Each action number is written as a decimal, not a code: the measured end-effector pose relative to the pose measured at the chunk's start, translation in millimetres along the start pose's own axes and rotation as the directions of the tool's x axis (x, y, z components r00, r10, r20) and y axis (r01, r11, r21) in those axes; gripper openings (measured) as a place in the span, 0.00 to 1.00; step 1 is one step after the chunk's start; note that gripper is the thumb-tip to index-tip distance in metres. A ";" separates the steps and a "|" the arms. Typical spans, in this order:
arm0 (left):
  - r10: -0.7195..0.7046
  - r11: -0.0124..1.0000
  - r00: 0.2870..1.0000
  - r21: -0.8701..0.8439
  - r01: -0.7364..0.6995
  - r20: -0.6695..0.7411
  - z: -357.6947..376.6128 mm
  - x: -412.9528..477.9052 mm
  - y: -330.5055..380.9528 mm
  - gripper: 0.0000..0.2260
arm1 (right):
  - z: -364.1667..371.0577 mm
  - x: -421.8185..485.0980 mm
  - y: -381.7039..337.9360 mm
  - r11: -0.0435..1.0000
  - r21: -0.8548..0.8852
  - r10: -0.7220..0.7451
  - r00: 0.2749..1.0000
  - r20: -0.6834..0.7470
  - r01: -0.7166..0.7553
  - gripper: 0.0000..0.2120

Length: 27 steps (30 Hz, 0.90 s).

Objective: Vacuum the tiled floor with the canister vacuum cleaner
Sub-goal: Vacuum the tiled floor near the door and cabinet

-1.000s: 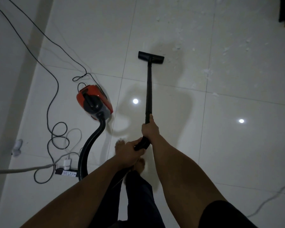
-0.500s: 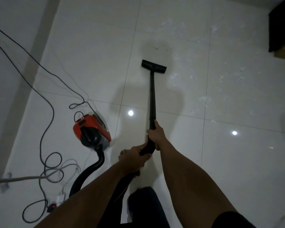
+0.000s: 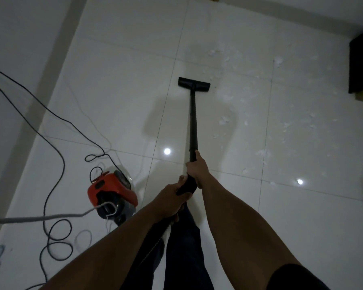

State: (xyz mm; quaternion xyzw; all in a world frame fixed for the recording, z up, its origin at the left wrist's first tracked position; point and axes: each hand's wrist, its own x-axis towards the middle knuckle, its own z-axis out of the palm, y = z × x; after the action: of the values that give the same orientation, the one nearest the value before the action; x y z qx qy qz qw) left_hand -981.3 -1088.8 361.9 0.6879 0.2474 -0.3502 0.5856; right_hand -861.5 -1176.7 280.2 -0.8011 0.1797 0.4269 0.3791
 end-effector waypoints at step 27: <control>0.059 0.993 0.995 -0.096 -0.067 -0.086 -143.2 168.4 208.7 0.13 | -91.8 150.4 -263.8 0.981 -0.180 -0.077 0.996 -0.036 0.070 0.36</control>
State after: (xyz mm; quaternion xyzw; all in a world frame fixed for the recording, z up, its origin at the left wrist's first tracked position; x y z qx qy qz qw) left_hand -690.7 -1000.4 373.9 0.6796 0.2665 -0.2900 0.6188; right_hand -564.0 -1070.3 308.5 -0.8468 0.1190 0.4099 0.3173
